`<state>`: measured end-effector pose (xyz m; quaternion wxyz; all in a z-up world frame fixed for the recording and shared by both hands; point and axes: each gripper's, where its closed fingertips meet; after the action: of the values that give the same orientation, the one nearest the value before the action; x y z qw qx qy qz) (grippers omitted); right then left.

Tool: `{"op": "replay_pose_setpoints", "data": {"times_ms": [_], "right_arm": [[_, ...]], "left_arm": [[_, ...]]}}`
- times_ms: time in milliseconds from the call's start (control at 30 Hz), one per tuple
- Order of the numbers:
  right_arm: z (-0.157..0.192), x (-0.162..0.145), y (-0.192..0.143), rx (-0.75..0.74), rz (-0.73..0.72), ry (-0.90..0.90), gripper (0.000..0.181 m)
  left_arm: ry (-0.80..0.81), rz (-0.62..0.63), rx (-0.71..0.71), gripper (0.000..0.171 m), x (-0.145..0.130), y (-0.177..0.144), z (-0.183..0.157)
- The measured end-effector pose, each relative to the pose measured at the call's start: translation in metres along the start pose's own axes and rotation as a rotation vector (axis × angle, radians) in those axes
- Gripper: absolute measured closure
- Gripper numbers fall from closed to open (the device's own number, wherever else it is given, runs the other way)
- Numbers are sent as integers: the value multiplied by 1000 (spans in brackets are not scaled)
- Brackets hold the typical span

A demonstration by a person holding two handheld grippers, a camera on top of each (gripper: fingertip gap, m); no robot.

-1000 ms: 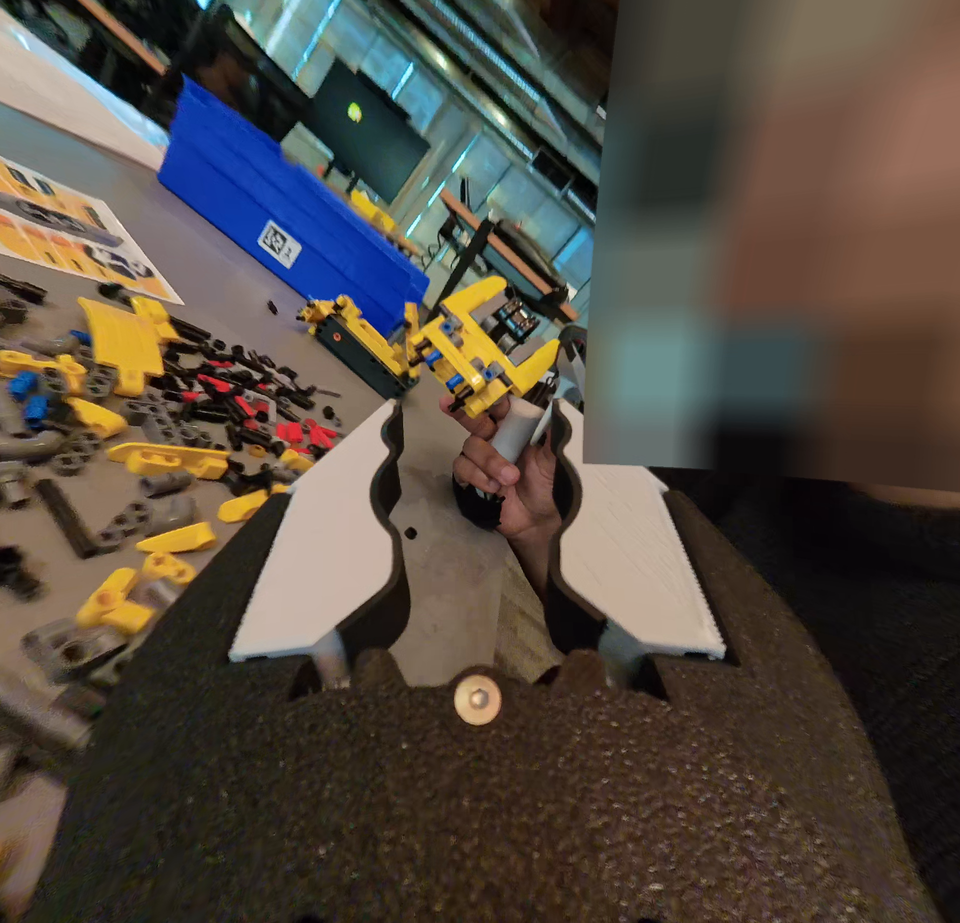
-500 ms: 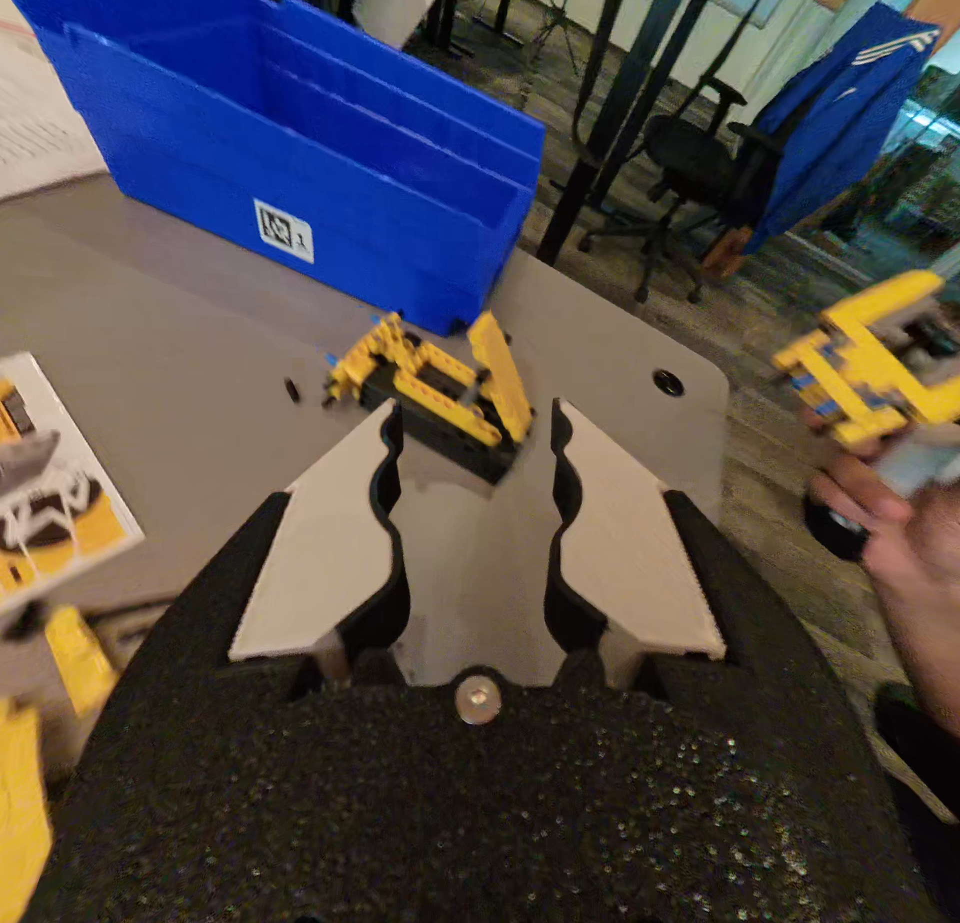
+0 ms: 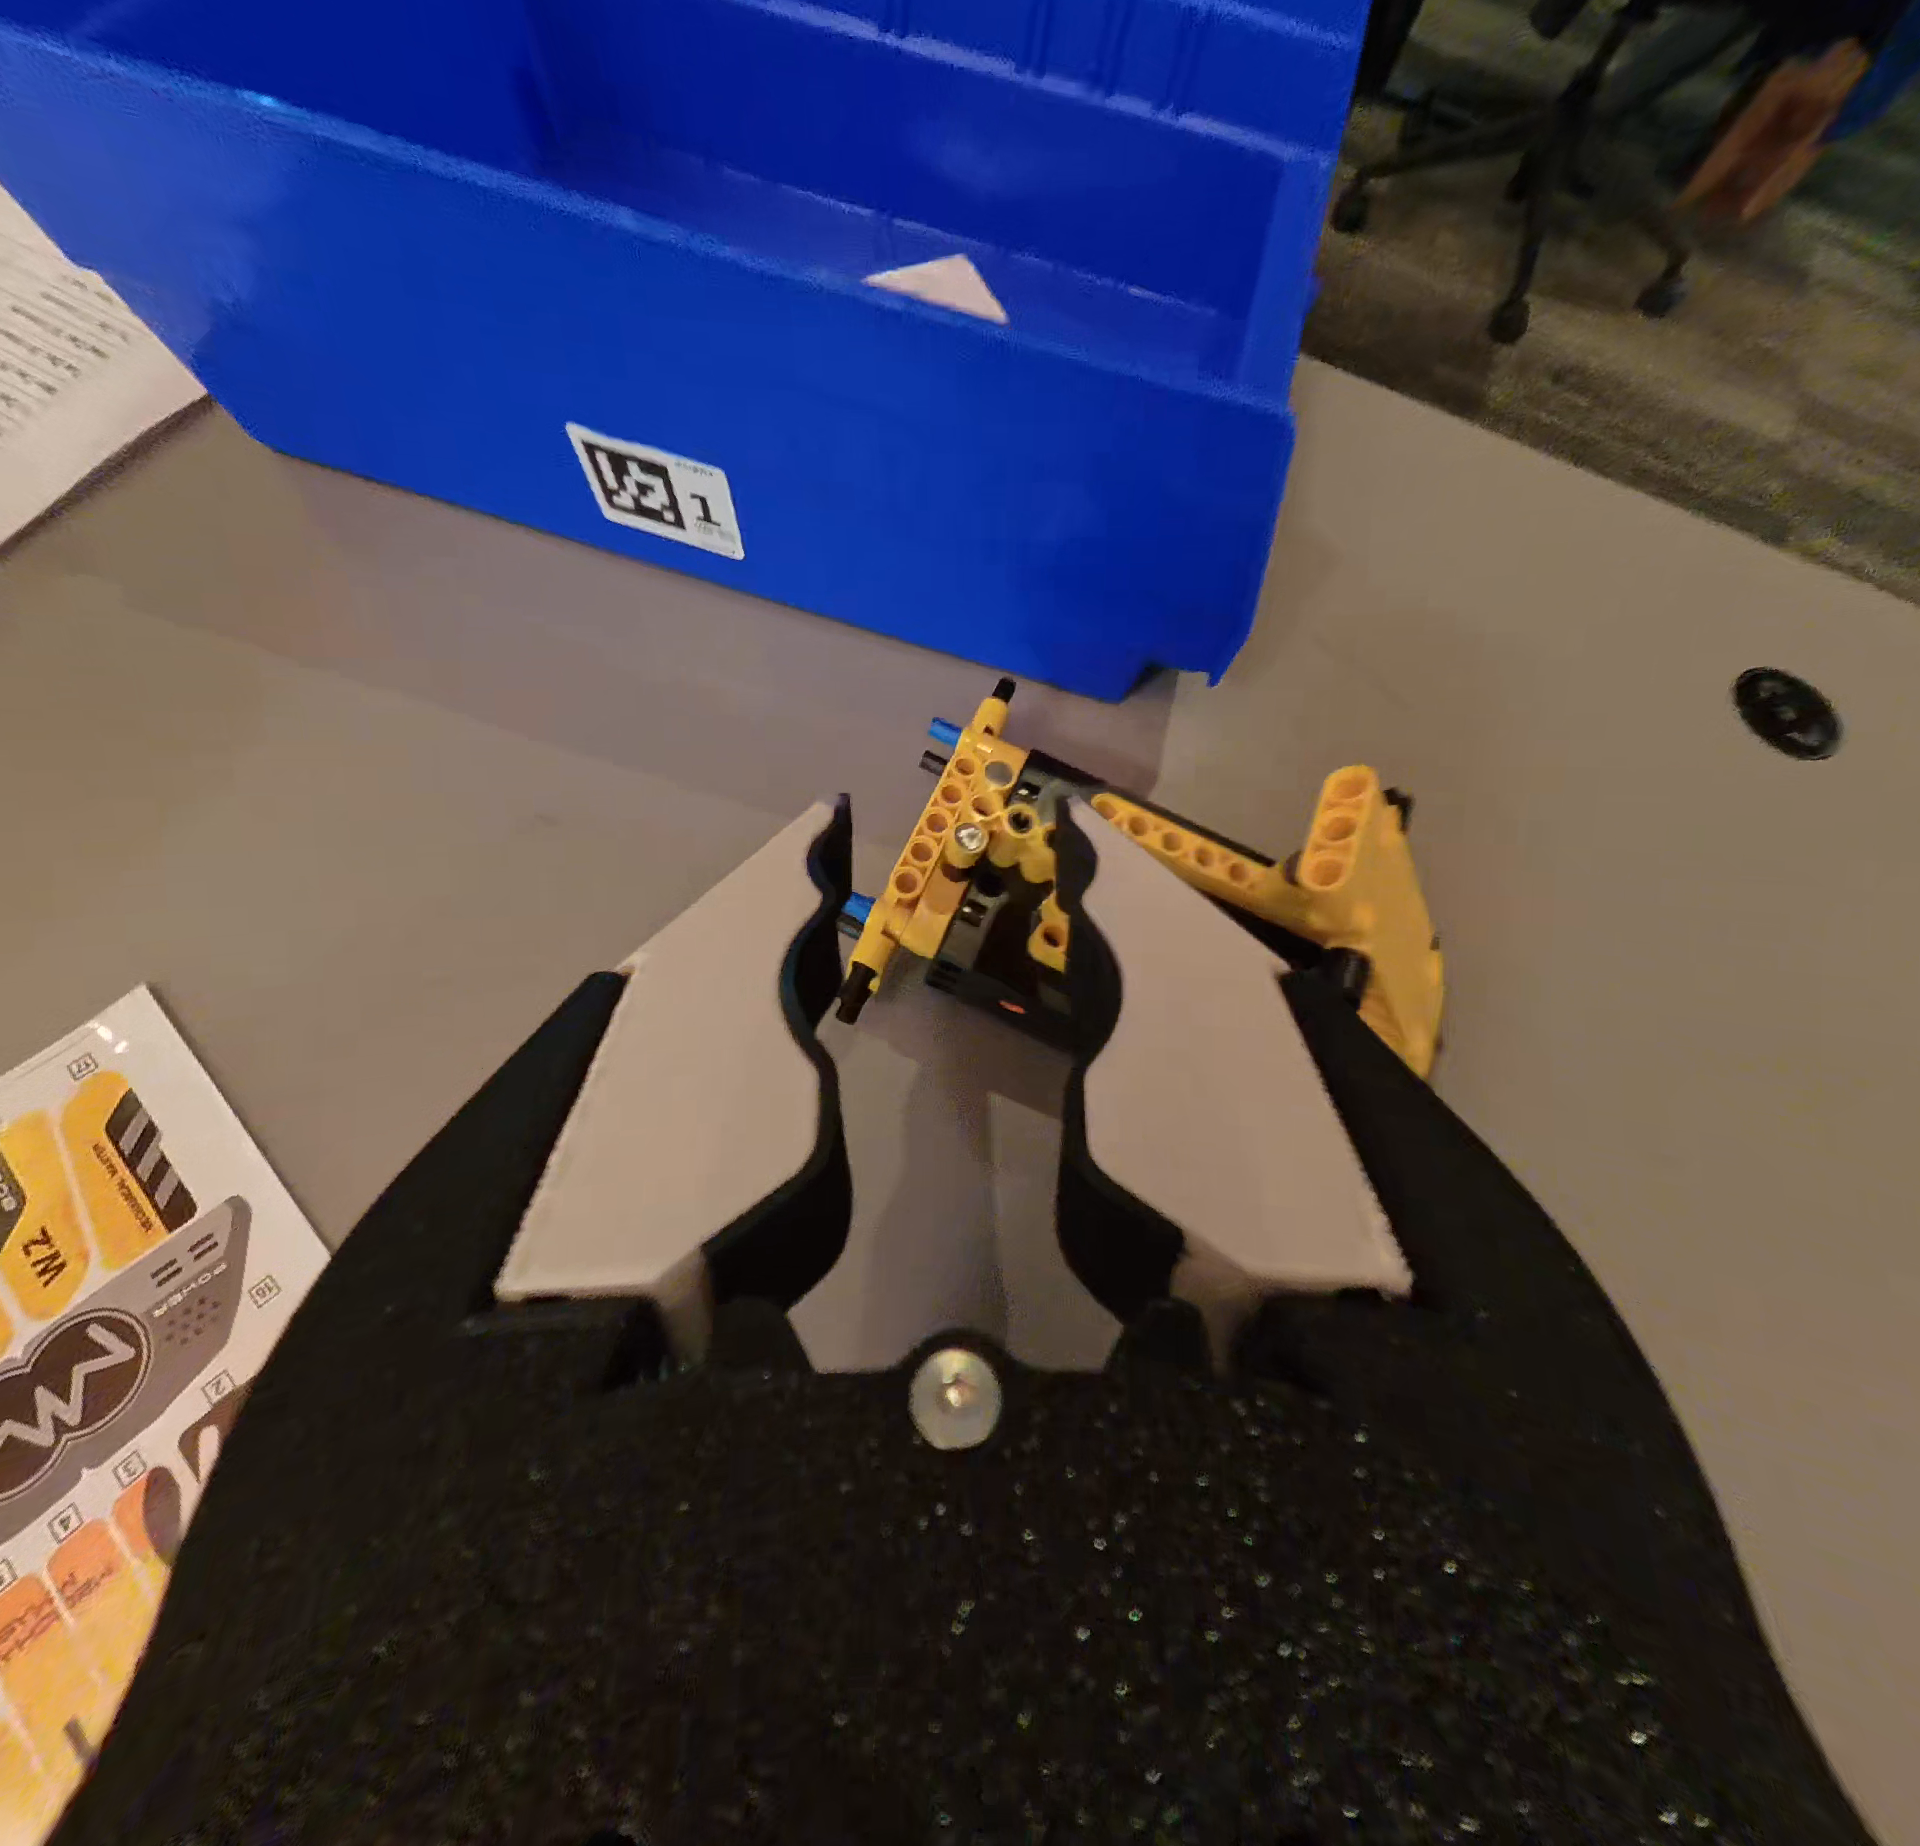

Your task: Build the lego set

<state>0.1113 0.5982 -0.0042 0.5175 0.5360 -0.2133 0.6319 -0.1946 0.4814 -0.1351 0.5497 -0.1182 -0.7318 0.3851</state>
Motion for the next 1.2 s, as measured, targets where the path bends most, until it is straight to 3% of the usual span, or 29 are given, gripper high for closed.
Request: {"op": "replay_pose_setpoints", "data": {"times_ms": [100,233,467,633,867,1067,1200], "right_arm": [[-1,-8,7,8,13,10,124],[-2,-22,23,31,49,23,124],[-1,-53,51,89,123,71,124],[7,-65,71,157,164,109,124],[38,-69,99,232,251,37,124],[48,-67,144,206,404,-116,124],[49,-90,185,190,603,-219,124]], "left_arm": [[2,-23,-45,162,-3,4,-6],[25,-1,-52,171,-13,-6,-16],[79,101,-25,171,-67,-54,-64],[66,62,-39,171,-94,-87,-98],[0,-135,-198,153,-92,-122,-120],[41,-114,-166,138,-105,-120,-112],[110,-157,-101,132,-96,-117,-105]]}}
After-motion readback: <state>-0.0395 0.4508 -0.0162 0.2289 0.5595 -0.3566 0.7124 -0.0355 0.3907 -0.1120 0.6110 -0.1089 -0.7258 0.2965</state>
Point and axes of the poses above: each gripper's, where its closed fingertips meet, y out along the fingers, x out of its top, z = x × y across the jaws, and after that the axes turned 10 degrees about z, right-handed
